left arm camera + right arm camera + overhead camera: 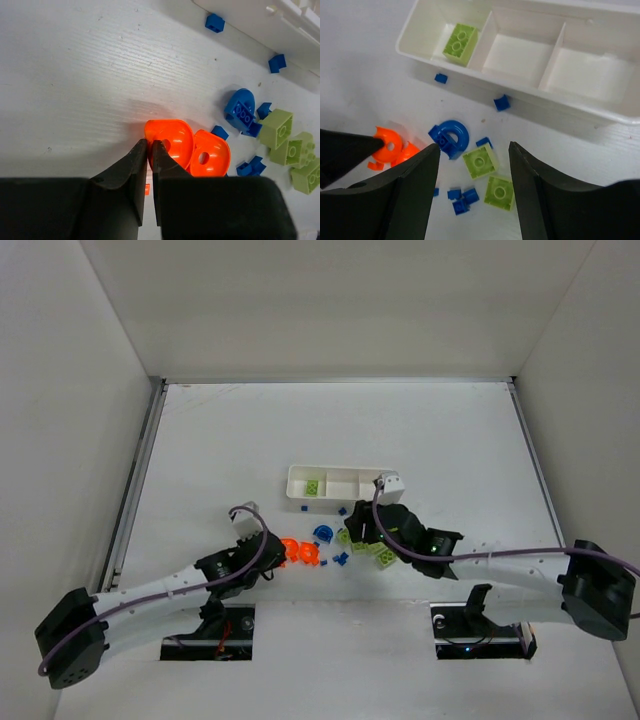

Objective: Sort the legos into containers by color

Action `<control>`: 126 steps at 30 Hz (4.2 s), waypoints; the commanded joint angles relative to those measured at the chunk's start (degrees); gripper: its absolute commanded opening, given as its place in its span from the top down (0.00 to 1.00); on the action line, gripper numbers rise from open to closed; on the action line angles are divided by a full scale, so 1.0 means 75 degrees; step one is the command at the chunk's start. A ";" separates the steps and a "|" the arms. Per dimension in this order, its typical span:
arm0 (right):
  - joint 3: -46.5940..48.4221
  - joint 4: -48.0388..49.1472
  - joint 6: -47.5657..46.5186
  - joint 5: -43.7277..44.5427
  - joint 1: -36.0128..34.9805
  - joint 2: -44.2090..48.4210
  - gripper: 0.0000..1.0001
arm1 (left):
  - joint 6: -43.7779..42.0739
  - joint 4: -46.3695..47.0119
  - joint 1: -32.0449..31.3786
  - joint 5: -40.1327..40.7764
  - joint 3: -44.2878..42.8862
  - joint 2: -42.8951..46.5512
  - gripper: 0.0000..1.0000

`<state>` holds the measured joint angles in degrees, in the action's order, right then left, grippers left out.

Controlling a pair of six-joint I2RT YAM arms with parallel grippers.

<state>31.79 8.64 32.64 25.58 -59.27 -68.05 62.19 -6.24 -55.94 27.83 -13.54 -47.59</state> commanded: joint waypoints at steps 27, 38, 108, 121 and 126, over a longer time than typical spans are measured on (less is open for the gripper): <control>-0.0723 -0.0895 0.0558 0.0714 -0.1385 0.0402 0.48 | -0.2351 0.2414 0.1465 -0.1754 -0.5165 -0.5207 0.94; -0.0337 -0.0965 0.0277 0.0702 -0.1385 0.0332 0.45 | -0.2468 0.2414 0.1512 -0.1883 -0.5789 -0.6147 0.66; 0.5077 -0.0484 -0.0602 -0.0821 0.0818 -0.4532 0.45 | -0.0910 -0.0246 -0.2308 0.1703 -0.0890 -0.0650 0.64; 0.3931 -0.0157 -0.0591 -0.0610 0.0818 -0.3584 0.38 | -0.0910 0.0562 -0.1945 0.0941 -0.0855 -0.1622 0.72; 0.3368 0.0019 -0.0567 -0.0505 0.0807 -0.3244 0.38 | -0.0933 0.0855 -0.1922 0.0906 -0.0831 -0.1892 0.74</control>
<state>58.59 4.54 28.27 20.47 -53.17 -94.85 54.76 -2.52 -70.76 34.96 -20.14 -61.01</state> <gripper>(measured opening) 0.618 0.270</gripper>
